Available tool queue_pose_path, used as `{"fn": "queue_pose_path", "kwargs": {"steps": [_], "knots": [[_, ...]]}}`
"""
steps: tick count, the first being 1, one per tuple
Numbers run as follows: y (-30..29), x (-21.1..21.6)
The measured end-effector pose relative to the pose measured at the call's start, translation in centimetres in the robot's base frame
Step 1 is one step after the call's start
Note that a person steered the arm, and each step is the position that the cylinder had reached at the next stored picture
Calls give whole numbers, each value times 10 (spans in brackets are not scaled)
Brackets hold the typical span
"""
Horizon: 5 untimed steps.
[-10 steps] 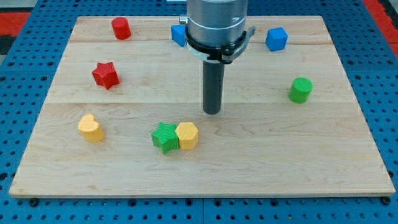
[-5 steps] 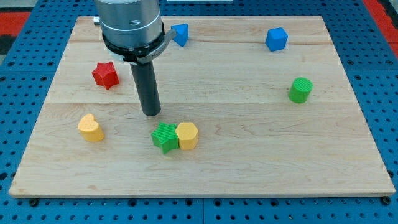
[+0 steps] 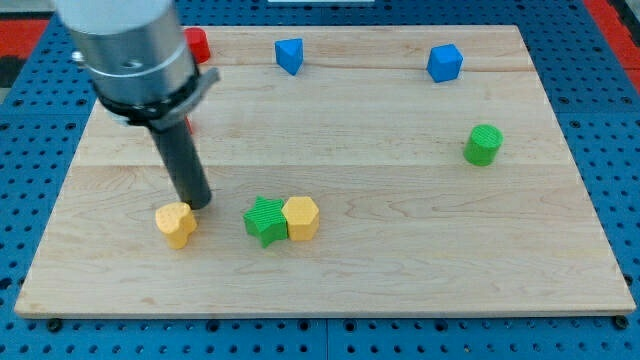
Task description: Move the yellow heart closer to the green star
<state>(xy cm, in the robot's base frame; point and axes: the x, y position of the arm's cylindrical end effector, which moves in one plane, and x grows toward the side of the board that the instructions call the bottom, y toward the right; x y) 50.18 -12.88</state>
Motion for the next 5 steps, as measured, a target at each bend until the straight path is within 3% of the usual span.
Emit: {"fn": "queue_pose_path", "kwargs": {"steps": [2, 4, 5], "knots": [[-92, 1], [-96, 1], [-125, 14]]}}
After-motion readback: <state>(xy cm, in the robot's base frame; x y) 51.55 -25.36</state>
